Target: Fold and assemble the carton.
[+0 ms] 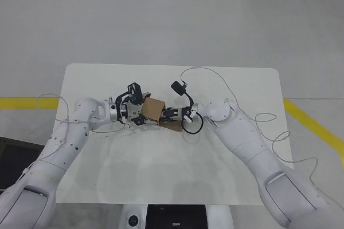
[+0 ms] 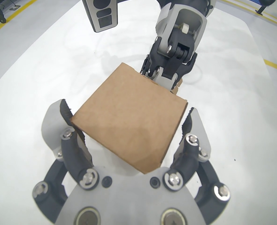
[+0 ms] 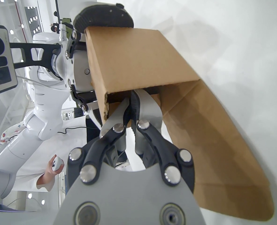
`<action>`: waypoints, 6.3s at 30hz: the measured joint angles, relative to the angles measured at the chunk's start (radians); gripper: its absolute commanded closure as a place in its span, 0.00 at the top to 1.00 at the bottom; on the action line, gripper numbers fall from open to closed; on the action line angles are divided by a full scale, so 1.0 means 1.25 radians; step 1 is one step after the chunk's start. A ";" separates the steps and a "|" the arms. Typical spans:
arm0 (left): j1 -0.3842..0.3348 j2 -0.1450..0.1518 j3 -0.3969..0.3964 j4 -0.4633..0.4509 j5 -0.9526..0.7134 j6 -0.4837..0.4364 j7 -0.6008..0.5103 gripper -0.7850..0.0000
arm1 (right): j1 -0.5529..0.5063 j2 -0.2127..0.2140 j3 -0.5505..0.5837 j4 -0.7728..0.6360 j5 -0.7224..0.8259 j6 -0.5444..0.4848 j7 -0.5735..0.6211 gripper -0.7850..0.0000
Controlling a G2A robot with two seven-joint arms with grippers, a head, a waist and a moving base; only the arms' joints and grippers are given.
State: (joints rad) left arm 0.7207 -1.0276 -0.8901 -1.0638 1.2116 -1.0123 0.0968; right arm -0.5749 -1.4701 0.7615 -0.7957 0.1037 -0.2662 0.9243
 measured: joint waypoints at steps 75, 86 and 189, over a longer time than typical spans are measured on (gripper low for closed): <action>0.021 -0.007 -0.042 -0.021 -0.016 0.000 -0.034 1.00 | -0.116 0.107 0.175 -0.217 -0.042 0.122 0.074 0.33; 0.009 -0.012 -0.024 -0.022 -0.018 0.000 -0.037 1.00 | -0.076 0.086 0.121 -0.180 -0.017 0.098 0.083 0.36; 0.000 -0.025 -0.010 -0.006 -0.022 0.000 -0.077 1.00 | -0.050 0.071 0.123 -0.087 0.002 0.064 0.063 0.21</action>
State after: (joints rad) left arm 0.7203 -1.0583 -0.9027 -1.0715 1.1845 -1.0122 0.0000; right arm -0.6374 -1.3813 0.9148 -0.9040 0.1067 -0.1866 1.0036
